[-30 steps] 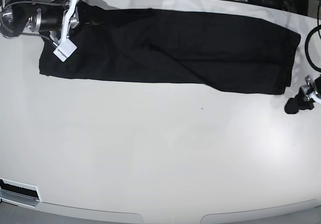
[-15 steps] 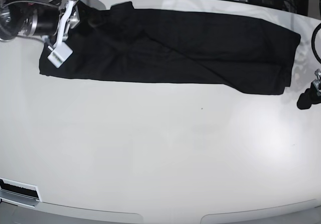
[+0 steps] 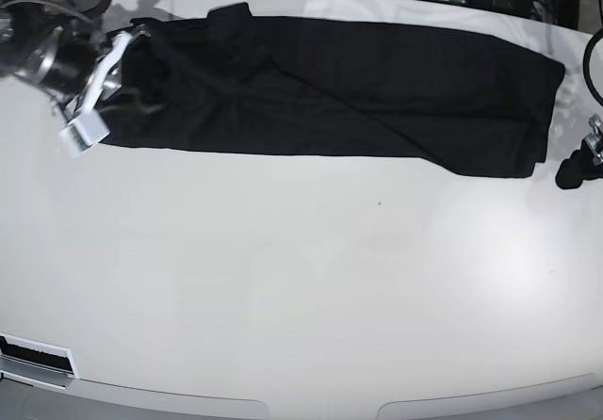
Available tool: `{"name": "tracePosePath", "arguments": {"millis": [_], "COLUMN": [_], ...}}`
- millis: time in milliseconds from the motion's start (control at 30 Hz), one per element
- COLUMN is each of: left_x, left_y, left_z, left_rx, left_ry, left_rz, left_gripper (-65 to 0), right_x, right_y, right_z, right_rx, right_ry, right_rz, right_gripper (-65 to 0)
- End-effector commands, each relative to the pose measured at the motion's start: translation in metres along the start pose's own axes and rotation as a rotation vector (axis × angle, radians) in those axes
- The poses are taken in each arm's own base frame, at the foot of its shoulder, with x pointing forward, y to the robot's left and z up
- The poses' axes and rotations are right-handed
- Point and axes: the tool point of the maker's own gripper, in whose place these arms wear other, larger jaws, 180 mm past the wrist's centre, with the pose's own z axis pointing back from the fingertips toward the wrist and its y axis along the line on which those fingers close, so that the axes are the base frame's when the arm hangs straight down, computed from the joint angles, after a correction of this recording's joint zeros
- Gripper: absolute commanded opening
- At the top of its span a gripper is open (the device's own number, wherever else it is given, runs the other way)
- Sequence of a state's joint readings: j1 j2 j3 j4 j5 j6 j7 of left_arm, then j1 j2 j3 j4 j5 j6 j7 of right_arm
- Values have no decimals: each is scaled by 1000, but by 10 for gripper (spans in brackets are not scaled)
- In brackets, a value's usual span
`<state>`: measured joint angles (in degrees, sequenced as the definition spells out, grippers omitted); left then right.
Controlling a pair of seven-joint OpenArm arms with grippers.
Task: Layout the t-shirt on the table in an organized manner, then fold the t-shirt properly
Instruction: 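Grasp the strip end with the right gripper and pull it straight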
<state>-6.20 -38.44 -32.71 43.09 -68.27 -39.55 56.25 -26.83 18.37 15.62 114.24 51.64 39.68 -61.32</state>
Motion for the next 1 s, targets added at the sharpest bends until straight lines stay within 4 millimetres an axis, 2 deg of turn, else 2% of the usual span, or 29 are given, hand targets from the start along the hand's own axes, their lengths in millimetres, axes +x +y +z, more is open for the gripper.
{"name": "tracePosePath", "arguments": {"millis": [0,133,300,400,500,633,700,867,967], "left_x": [23,18,3,-10,-28,-46,-47,-34,-35], "left_y": [-2,8,26,37,45,52,55,52,54], "left_z": [8,9,15,18,19,24,26,27,27], "left_rx": [3,61,129,172,197,213,226,213,224], "left_ry": [-44,-14,-5,11,52,54,48,-12,-12], "left_rz": [-42,-82,-105,-124,-127,-114,-125,-119,-127], "left_gripper": [-260,-202,-202,-202,-202,-202,-202,-202,-202], "right_x": [5,-17,-56,-74,-72,-69,-69,-69,-71], "right_y": [0,-8,-23,-36,-42,-38,-38,-38,-38], "right_z": [-4,-35,-72,-87,-92,-92,-92,-92,-92], "right_rx": [0,-18,-26,-44,-51,-31,-32,-32,-32], "right_ry": [-27,33,182,262,272,259,260,261,269], "right_rz": [16,32,58,41,40,48,49,49,47], "right_gripper": [-650,-650,-650,-650,-650,-650,-650,-650,-650]}}
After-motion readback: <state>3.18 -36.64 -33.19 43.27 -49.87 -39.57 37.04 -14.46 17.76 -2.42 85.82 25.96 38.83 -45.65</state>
